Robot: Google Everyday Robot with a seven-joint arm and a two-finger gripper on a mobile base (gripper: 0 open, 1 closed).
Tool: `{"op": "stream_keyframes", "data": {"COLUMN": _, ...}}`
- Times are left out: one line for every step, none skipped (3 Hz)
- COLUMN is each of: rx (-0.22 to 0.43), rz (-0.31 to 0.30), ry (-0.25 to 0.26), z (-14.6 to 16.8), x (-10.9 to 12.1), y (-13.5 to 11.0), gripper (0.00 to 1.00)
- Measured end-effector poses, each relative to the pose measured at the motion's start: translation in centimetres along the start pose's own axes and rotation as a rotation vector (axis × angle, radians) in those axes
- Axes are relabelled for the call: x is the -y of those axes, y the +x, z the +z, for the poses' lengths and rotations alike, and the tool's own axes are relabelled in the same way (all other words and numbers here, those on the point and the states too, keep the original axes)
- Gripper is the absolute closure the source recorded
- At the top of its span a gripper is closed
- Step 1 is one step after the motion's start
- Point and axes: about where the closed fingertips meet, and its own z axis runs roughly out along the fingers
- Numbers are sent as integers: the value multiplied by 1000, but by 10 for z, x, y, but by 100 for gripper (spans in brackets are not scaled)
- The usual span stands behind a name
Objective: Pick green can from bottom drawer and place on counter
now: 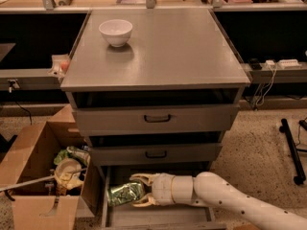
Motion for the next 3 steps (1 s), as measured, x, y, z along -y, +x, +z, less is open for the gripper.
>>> {"op": "stream_keyframes", "data": {"rx": -5, "rz": -12, "ry": 0, "z": -1, "x": 3, "y": -1, "gripper": 100}}
{"op": "stream_keyframes", "data": {"rx": 7, "rz": -35, "ry": 47, "z": -22, "x": 21, "y": -28, "gripper": 100}}
{"op": "stream_keyframes", "data": {"rx": 7, "rz": -71, "ry": 146, "z": -77, "x": 68, "y": -81, "gripper": 100}}
